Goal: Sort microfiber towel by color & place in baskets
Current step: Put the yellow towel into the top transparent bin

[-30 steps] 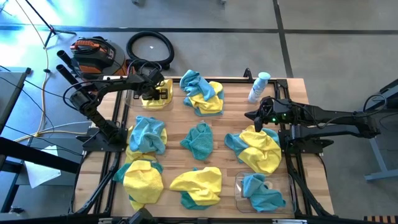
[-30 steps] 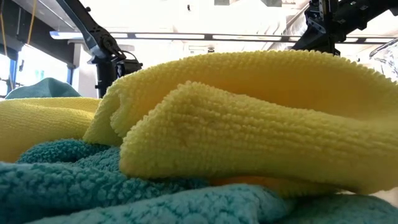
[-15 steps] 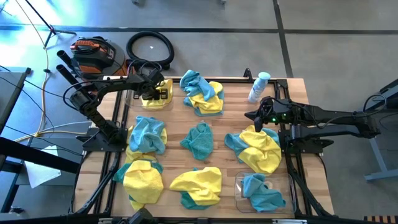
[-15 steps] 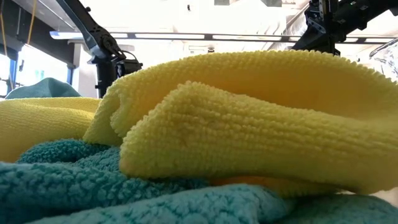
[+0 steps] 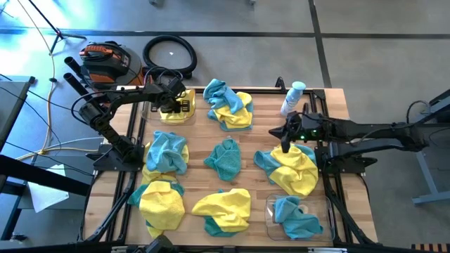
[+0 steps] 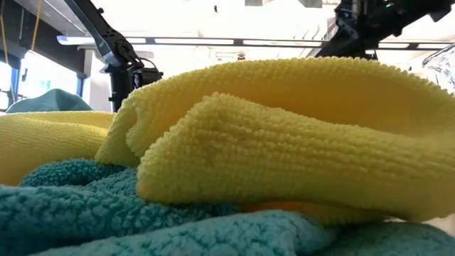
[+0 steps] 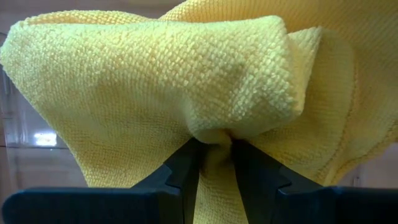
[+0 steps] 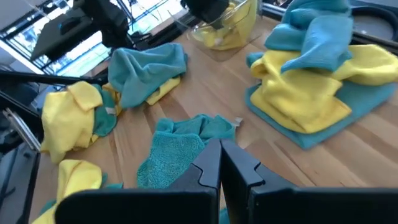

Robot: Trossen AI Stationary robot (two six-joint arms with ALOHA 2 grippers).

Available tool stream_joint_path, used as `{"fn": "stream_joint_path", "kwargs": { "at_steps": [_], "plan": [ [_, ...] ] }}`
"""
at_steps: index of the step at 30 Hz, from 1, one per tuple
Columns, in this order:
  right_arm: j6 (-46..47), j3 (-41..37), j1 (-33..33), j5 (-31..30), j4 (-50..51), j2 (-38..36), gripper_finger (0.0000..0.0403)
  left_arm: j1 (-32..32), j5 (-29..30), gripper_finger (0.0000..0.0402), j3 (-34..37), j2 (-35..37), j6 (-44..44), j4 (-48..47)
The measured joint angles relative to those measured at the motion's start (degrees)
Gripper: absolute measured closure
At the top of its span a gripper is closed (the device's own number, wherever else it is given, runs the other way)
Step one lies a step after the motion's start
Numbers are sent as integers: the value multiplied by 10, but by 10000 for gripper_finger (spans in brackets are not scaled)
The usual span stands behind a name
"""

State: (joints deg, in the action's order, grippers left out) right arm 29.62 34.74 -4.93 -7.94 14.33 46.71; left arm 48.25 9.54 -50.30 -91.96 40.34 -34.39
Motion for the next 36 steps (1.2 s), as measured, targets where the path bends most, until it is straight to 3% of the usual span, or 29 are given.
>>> {"fn": "stream_joint_path", "kwargs": {
  "at_steps": [7, 18, 32, 36],
  "plan": [
    [1, 10, 2, 0, -53, 102, 403, 0, 0, 312, 0, 0, 0, 0],
    [-15, 91, 1, 5, -55, 225, 403, 0, 0, 312, 0, 0, 0, 0],
    [-61, 304, 1, 6, 64, 383, 403, 0, 0, 312, -1, 10, -21, 10],
    [-62, 347, 1, 6, 71, 411, 403, -9, 45, 312, -1, 46, -6, -31]
  ]
}}
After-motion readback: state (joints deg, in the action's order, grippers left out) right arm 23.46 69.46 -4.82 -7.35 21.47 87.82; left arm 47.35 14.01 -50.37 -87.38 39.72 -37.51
